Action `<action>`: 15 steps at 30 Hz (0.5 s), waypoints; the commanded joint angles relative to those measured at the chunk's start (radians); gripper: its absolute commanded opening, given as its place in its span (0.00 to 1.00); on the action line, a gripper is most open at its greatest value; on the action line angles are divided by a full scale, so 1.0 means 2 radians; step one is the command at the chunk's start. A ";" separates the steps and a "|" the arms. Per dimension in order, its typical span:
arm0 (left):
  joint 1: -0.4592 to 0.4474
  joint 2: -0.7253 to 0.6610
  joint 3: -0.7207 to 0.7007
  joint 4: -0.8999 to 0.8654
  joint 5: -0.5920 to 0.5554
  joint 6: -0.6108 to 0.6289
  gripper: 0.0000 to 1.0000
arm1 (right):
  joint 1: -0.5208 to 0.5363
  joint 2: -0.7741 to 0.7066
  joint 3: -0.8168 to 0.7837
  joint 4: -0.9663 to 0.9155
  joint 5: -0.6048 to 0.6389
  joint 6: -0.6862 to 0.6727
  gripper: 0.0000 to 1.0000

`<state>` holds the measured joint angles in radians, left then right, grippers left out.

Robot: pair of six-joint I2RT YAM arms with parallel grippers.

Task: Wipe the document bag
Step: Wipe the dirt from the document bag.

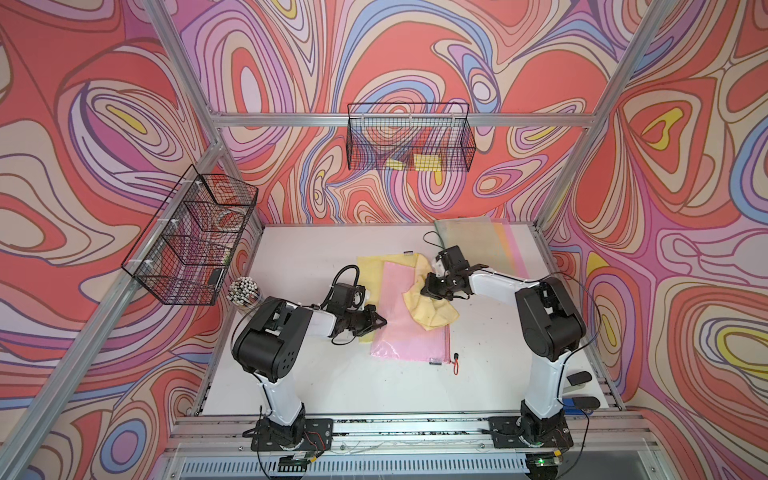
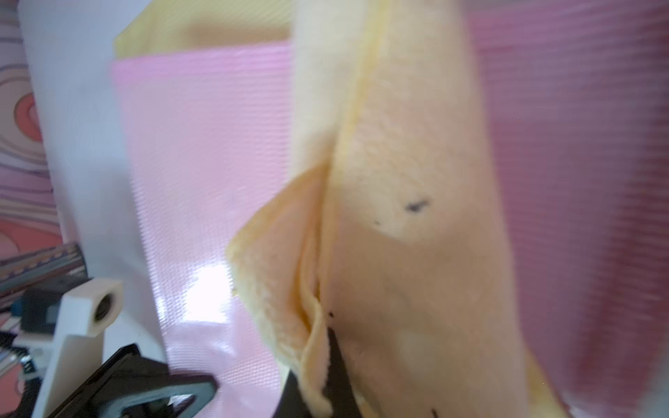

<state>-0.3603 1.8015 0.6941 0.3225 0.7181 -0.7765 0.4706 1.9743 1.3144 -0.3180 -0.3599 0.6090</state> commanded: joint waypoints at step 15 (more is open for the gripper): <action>0.000 -0.004 0.023 -0.029 -0.020 0.007 0.00 | -0.001 0.017 -0.062 0.012 0.029 0.020 0.00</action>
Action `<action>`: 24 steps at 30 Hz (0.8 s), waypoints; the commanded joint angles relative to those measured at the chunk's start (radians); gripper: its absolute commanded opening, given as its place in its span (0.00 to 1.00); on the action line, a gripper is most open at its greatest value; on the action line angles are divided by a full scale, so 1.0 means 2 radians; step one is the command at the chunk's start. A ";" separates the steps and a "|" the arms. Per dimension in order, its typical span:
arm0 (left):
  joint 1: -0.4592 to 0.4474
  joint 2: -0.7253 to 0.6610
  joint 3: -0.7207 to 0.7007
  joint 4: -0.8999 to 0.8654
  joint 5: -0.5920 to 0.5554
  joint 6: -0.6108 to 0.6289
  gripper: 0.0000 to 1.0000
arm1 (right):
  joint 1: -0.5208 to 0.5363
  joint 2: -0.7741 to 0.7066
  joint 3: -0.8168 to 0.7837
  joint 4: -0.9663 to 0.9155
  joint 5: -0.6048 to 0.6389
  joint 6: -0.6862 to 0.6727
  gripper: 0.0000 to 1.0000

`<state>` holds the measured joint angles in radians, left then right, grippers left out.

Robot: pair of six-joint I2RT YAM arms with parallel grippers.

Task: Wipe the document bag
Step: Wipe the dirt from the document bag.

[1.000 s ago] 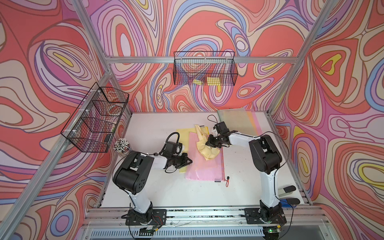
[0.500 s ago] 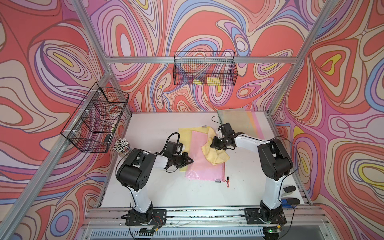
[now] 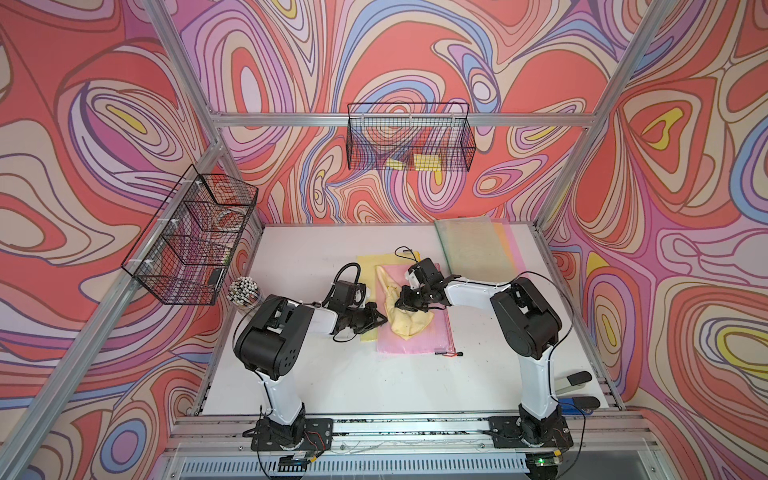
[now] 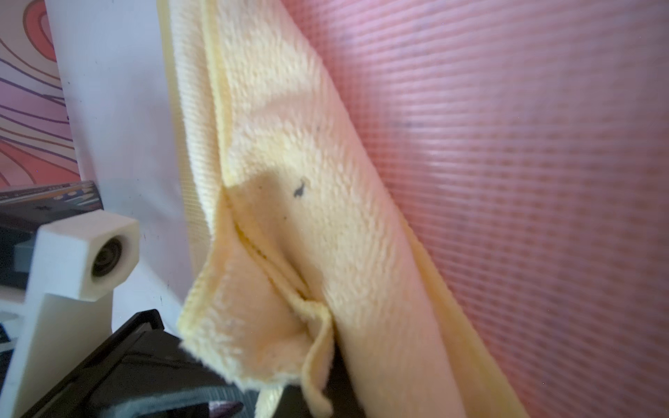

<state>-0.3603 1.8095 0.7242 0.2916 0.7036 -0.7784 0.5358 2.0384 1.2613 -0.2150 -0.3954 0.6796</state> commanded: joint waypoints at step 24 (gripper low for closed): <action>0.001 -0.006 0.008 -0.009 -0.012 -0.003 0.00 | 0.063 0.006 -0.033 0.018 0.041 0.053 0.00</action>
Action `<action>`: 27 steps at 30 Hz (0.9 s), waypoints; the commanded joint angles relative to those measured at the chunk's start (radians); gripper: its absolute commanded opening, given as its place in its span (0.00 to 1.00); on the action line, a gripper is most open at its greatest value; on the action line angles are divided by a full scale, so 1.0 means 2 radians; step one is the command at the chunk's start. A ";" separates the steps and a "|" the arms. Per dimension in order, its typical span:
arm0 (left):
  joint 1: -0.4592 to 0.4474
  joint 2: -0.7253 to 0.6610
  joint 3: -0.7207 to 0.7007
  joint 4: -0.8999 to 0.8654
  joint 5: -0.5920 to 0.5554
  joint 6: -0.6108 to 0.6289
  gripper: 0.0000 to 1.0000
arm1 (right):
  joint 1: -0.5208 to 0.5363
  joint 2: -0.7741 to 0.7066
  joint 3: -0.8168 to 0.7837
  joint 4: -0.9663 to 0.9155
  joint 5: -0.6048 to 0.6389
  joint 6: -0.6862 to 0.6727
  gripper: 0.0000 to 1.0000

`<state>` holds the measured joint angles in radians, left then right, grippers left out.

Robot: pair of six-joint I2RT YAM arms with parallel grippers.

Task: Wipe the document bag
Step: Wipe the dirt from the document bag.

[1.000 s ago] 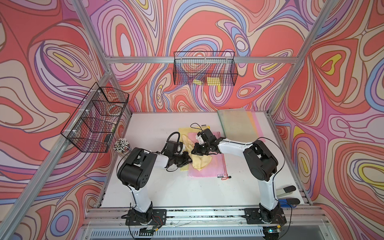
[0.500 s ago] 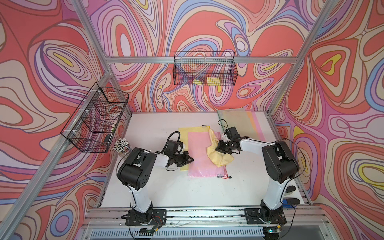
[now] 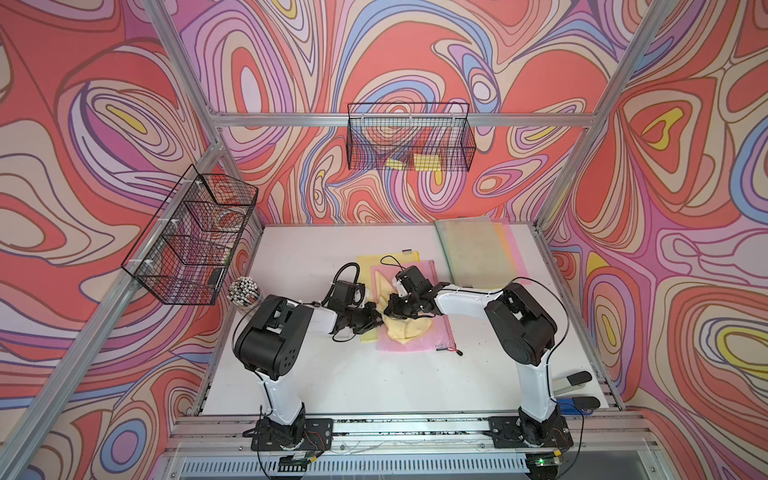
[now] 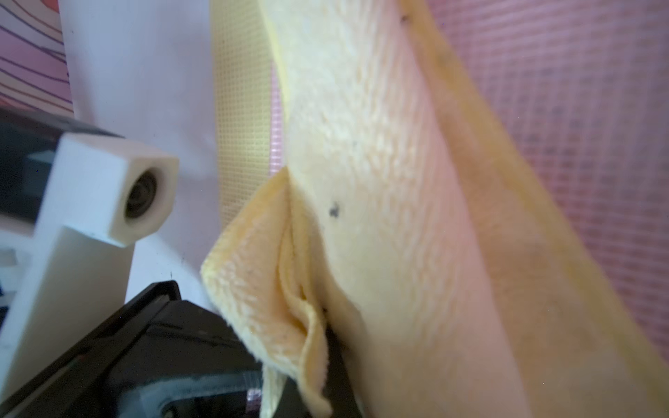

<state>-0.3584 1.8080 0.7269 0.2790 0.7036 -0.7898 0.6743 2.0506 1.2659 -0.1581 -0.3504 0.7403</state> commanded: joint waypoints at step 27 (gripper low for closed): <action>0.000 0.009 0.031 0.010 -0.031 -0.025 0.00 | 0.026 -0.052 -0.095 0.024 0.015 0.051 0.00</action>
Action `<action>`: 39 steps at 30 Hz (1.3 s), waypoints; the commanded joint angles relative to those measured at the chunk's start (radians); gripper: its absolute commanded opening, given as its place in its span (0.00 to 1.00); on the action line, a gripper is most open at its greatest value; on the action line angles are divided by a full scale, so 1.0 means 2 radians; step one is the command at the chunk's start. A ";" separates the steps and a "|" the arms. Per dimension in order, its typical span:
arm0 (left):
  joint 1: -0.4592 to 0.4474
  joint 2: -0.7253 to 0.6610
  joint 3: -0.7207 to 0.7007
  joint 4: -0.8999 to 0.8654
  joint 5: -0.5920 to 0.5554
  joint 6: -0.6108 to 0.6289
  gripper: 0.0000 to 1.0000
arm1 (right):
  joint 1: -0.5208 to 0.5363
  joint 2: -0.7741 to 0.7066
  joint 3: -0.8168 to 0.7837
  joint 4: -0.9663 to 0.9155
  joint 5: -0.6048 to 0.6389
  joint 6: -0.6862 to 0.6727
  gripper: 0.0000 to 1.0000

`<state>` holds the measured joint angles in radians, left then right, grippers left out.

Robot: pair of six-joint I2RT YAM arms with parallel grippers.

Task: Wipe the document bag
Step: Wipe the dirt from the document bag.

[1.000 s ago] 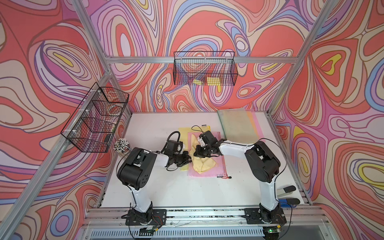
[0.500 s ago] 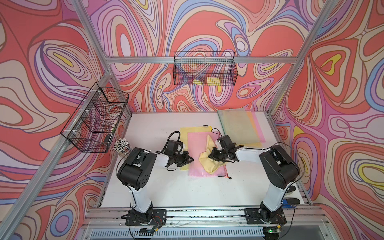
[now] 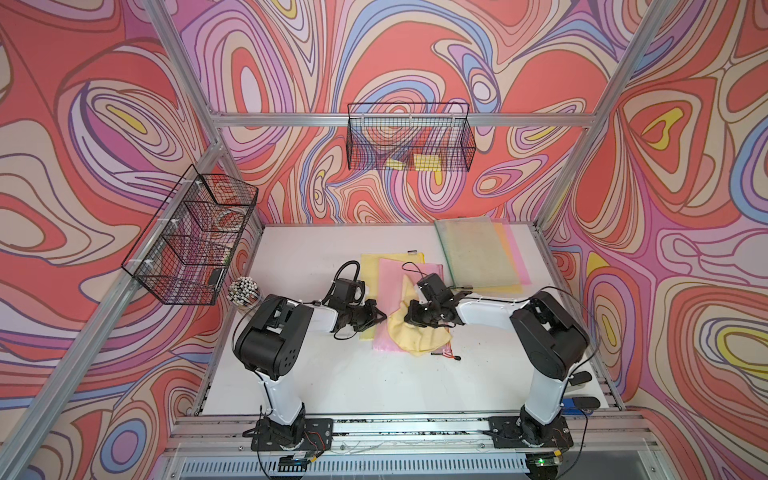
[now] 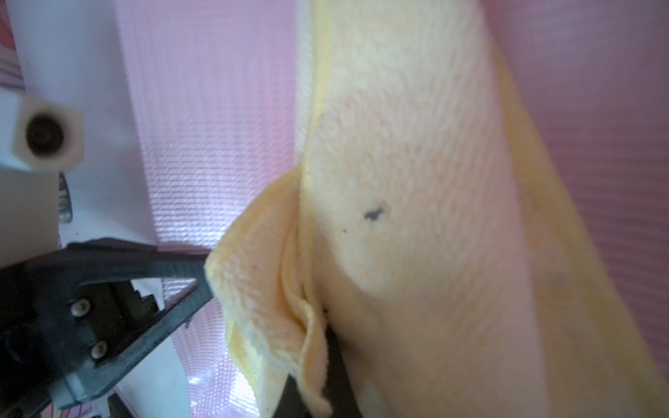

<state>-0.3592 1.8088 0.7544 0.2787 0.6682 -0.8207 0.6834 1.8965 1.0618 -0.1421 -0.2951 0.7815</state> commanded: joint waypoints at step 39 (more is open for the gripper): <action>0.031 -0.001 0.012 -0.002 -0.007 -0.007 0.00 | 0.091 0.053 0.070 0.011 -0.027 0.054 0.00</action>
<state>-0.3000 1.8320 0.7799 0.2783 0.6640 -0.8391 0.8776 1.9713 1.2171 -0.1425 -0.3180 0.8444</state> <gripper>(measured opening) 0.047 0.047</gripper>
